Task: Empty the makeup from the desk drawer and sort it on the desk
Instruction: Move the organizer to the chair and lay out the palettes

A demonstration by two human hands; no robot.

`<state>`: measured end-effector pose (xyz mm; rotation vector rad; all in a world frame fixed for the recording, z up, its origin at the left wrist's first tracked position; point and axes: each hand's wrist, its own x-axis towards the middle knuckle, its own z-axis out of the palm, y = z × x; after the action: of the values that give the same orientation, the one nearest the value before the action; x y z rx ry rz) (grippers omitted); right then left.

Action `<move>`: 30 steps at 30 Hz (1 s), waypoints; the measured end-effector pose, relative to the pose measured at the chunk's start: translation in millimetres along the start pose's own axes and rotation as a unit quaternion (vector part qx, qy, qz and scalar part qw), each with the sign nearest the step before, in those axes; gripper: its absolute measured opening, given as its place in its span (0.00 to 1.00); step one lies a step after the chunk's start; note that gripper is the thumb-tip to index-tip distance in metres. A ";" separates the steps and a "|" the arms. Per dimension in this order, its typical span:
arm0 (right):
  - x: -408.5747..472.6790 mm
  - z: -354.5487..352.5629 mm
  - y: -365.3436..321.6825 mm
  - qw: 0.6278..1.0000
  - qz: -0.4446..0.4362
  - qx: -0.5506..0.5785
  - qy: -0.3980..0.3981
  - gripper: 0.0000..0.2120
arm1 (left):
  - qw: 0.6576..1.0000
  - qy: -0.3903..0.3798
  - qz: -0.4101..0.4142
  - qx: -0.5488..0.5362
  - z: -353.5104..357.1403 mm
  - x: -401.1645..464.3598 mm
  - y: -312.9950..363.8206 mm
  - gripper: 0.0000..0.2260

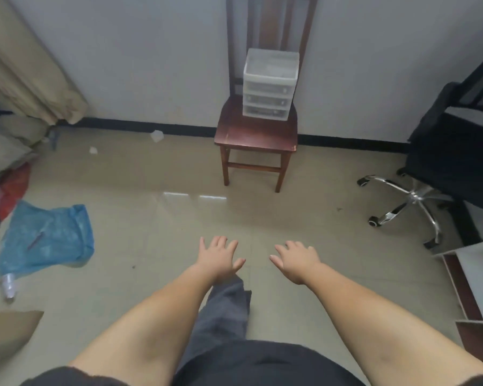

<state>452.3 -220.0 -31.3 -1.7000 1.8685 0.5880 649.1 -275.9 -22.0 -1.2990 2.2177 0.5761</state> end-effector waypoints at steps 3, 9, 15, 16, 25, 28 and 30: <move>50.0 -44.3 -7.8 1.000 0.018 0.025 -0.003 0.25 | 1.000 -0.010 0.021 0.018 -47.6 52.8 -34.0 0.28; 139.6 -134.9 -2.1 0.993 0.055 0.101 0.006 0.24 | 0.998 -0.022 0.042 0.037 -136.6 157.6 -77.2 0.28; 242.3 -203.1 44.0 0.989 0.074 0.130 0.001 0.24 | 0.998 -0.011 0.060 0.028 -203.9 266.8 -85.6 0.28; 263.9 -215.3 53.7 0.987 0.079 0.139 -0.001 0.24 | 0.998 -0.008 0.059 0.020 -214.5 288.2 -87.3 0.28; 447.3 -310.5 135.8 0.961 0.109 0.252 -0.025 0.24 | 0.995 0.052 0.048 -0.068 -324.0 468.2 -79.9 0.28; 507.3 -324.6 146.2 0.939 0.115 0.321 -0.032 0.22 | 0.986 0.141 0.075 -0.048 -350.8 526.6 -78.3 0.28; 548.8 -324.9 148.5 0.911 0.131 0.389 -0.035 0.21 | 0.978 0.188 0.093 -0.020 -361.0 565.2 -79.7 0.29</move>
<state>240.9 -828.7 -147.8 -0.9020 1.9206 -0.0331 408.4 -903.0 -92.9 -1.3170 2.6701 0.4741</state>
